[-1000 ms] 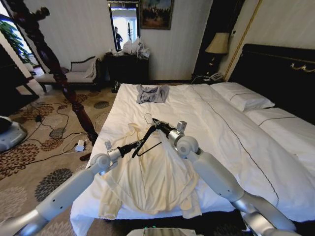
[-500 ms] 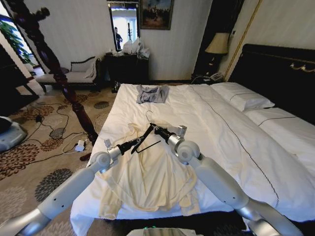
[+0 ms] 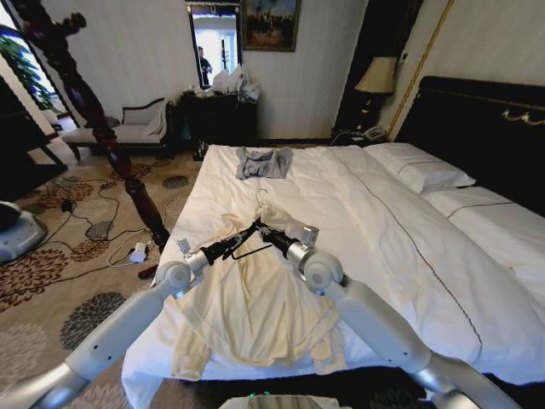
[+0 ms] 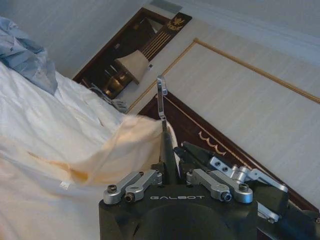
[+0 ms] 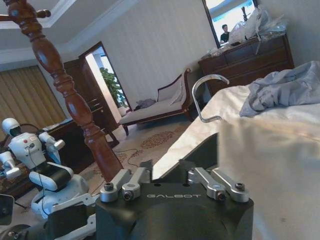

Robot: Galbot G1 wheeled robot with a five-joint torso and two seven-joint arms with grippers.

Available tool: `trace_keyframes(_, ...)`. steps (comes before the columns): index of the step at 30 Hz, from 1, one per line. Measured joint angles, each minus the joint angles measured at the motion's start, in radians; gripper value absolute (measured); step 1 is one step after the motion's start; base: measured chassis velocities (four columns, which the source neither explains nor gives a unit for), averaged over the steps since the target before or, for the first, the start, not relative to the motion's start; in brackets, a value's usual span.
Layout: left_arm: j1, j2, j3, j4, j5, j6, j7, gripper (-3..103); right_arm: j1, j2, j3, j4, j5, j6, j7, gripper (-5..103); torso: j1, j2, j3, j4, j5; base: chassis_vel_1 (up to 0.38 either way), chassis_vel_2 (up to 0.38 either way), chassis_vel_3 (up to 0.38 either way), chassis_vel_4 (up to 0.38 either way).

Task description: Pick up the clothes from the bed and hang them on the clothes hanger.

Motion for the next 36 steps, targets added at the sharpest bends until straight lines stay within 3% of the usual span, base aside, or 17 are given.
trace_keyframes(1,0.003,-0.003,-0.003,0.000,0.003,-0.002,0.004,15,0.001,-0.004,-0.001,0.004,0.003,-0.001,0.000,31,0.000,0.000,0.000,0.0000,0.0000,0.000,0.000,0.000,0.000)
trace_keyframes(2,0.007,-0.007,-0.005,-0.001,0.009,-0.005,0.009,15,0.001,-0.010,-0.001,0.012,0.008,-0.003,0.000,42,0.000,0.000,0.000,0.0000,0.0000,0.000,0.000,0.000,0.000)
trace_keyframes(4,0.009,-0.009,-0.005,-0.001,0.012,-0.007,0.012,15,0.001,-0.014,-0.001,0.017,0.010,-0.004,0.001,42,0.000,0.000,0.000,0.0000,0.0000,0.000,0.000,0.000,0.000)
trace_keyframes(7,0.010,-0.019,-0.006,0.004,0.018,-0.012,0.024,15,-0.010,-0.033,0.017,0.040,0.017,-0.007,0.005,58,0.000,0.000,0.000,0.0000,0.0001,0.000,0.000,0.000,0.000)
trace_keyframes(10,0.008,-0.025,-0.006,0.009,0.020,-0.014,0.030,15,-0.020,-0.045,0.039,0.053,0.021,-0.009,0.010,65,0.000,0.000,0.000,-0.0001,0.0002,0.000,0.000,0.000,0.000)
trace_keyframes(13,0.007,-0.031,-0.004,0.015,0.023,-0.017,0.035,8,-0.058,-0.091,0.134,0.089,0.019,-0.009,0.011,80,0.000,0.000,0.000,0.0000,0.0001,0.000,0.000,0.000,0.000)
trace_keyframes(16,0.008,-0.031,-0.003,0.014,0.024,-0.017,0.037,3,-0.080,-0.118,0.183,0.098,0.021,-0.008,0.007,86,0.000,0.000,0.000,-0.0003,0.0002,0.000,0.000,0.000,0.000)
trace_keyframes(17,0.008,-0.031,-0.003,0.013,0.025,-0.018,0.039,0,-0.101,-0.146,0.232,0.100,0.029,-0.008,0.001,96,0.000,0.000,0.000,-0.0003,0.0003,0.000,0.000,0.000,0.000)
trace_keyframes(23,0.006,-0.035,0.000,0.021,0.031,-0.020,0.041,0,-0.170,-0.232,0.321,0.033,-0.062,0.016,-0.070,100,0.000,0.000,0.000,-0.0004,0.0000,0.000,0.000,0.000,0.000)
trace_keyframes(30,0.048,-0.017,-0.012,-0.006,0.048,-0.022,0.031,0,-0.251,-0.233,0.364,0.017,-0.114,0.024,-0.089,100,0.000,0.000,0.000,-0.0003,0.0001,0.000,0.000,0.000,0.000)
trace_keyframes(36,0.153,0.019,-0.036,-0.046,0.074,-0.016,-0.068,0,-0.295,-0.222,0.372,-0.003,-0.181,0.037,-0.110,100,0.000,0.000,0.000,0.0005,0.0001,0.000,0.000,0.000,0.000)
